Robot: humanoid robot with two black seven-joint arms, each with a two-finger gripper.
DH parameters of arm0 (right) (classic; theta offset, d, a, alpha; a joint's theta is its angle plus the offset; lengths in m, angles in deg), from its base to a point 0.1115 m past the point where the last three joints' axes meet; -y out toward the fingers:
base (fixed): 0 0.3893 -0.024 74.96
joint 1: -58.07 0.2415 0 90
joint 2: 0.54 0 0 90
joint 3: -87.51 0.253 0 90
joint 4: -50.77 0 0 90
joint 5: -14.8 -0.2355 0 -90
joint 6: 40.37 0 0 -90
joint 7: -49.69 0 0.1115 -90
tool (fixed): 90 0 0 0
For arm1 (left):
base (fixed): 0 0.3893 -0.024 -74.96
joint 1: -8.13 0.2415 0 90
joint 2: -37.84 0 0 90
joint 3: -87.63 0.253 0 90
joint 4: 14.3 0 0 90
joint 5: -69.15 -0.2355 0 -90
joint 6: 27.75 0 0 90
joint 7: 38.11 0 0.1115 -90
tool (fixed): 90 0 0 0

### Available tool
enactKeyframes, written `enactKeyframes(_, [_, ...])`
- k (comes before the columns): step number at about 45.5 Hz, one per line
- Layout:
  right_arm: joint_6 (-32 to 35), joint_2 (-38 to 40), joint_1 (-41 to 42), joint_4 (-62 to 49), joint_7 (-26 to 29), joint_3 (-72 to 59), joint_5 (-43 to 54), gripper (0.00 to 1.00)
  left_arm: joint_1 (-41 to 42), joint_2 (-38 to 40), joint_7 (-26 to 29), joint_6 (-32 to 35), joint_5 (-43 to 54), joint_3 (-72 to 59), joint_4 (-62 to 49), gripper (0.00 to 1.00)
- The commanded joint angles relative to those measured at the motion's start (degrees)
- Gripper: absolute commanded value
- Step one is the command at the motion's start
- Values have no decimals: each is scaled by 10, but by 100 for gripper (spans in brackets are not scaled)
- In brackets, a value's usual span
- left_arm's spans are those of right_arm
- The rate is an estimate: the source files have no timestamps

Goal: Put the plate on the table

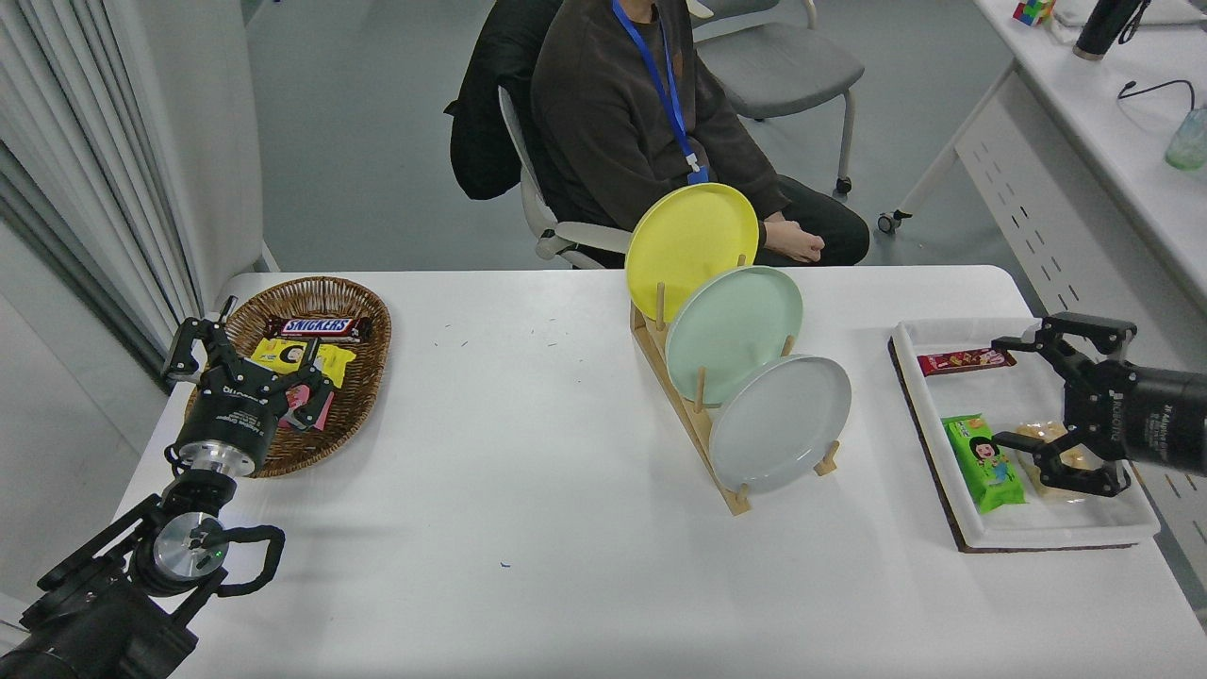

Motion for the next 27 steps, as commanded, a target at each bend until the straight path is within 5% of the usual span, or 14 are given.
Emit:
enactKeyframes(1, [-77, -11, 17, 27, 53, 5, -28, 99, 0, 0, 0, 0, 0, 0, 0, 98])
enactKeyframes(13, [-191, -24, 54, 81, 98, 10, -32, 99, 0, 0, 0, 0, 0, 0, 0, 98])
enactKeyframes(27, [-200, -47, 90, 110, 97, 2, -70, 99, 0, 0, 0, 0, 0, 0, 0, 98])
